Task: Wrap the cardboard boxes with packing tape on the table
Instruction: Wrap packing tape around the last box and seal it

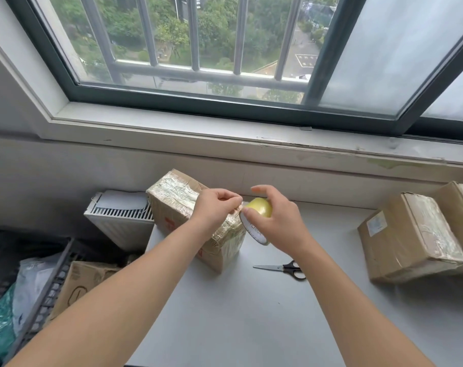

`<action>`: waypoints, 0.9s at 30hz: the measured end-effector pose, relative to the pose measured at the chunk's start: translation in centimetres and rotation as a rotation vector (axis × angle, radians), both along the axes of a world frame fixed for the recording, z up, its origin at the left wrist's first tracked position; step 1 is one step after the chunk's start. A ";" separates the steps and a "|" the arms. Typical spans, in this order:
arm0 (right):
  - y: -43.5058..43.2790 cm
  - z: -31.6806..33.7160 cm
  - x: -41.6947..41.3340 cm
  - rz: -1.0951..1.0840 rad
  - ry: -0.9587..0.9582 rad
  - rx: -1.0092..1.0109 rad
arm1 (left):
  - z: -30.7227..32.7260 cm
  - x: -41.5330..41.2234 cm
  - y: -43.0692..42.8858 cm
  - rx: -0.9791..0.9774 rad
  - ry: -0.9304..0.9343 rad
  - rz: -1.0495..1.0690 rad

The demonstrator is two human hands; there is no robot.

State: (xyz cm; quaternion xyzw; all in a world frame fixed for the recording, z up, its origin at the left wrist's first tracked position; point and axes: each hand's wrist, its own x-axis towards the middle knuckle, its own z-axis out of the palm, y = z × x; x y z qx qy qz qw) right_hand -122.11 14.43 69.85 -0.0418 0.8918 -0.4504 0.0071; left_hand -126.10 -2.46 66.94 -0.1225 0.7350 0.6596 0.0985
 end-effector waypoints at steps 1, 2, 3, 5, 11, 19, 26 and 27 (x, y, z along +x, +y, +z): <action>0.0 0.1 -0.1 0.023 0.011 0.023 | 0.0 0.0 0.1 -0.040 0.019 -0.032; 0.1 0.3 -0.2 0.030 0.020 0.038 | 0.1 -0.1 0.1 -0.037 0.007 -0.045; 0.4 0.4 -0.3 0.032 0.023 0.040 | 0.3 -0.2 -0.1 -0.011 -0.021 -0.055; 1.1 0.7 -0.5 0.050 0.025 0.026 | 0.6 -0.6 -0.4 0.032 -0.084 -0.111; 2.5 1.2 -0.4 0.227 0.126 0.139 | 1.2 -1.2 -0.8 0.176 -0.269 -0.194; 2.9 1.6 -0.6 0.399 0.324 0.377 | 0.7 -0.5 -1.2 0.331 -0.457 -0.244; 3.0 1.1 -0.7 0.387 0.310 0.355 | 0.9 -0.1 -1.2 0.216 -0.318 -0.241; 2.9 0.9 -0.6 0.369 0.289 0.342 | 1.0 -0.1 -1.1 0.138 -0.247 -0.235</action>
